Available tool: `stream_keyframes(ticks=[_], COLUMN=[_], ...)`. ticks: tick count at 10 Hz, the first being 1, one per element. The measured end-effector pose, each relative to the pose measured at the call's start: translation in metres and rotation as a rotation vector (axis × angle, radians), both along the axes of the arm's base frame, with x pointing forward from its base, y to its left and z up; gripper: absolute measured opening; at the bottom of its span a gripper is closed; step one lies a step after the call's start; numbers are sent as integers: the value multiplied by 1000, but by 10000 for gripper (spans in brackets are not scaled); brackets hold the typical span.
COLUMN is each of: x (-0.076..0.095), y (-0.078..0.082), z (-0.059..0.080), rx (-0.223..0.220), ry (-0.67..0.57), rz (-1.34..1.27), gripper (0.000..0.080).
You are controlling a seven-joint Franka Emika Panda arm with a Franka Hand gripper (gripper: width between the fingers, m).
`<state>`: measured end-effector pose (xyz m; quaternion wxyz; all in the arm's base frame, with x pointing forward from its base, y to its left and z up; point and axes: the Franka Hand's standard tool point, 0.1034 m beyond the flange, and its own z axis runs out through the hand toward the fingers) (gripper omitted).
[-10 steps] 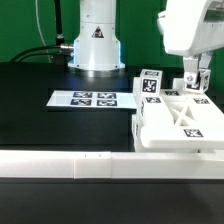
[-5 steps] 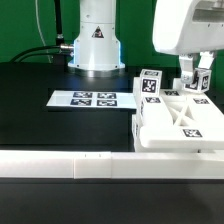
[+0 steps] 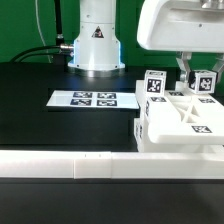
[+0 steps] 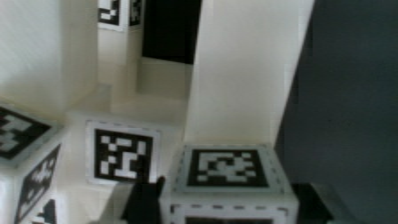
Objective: Assemble chair
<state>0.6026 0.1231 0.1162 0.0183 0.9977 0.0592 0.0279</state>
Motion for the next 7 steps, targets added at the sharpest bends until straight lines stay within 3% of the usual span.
stream_keyframes(ticks=[4, 7], x=[-1, -3], y=[1, 3], z=[-1, -1], rx=[26, 84], ry=[-9, -1], rz=[-359, -747], gripper=[284, 284])
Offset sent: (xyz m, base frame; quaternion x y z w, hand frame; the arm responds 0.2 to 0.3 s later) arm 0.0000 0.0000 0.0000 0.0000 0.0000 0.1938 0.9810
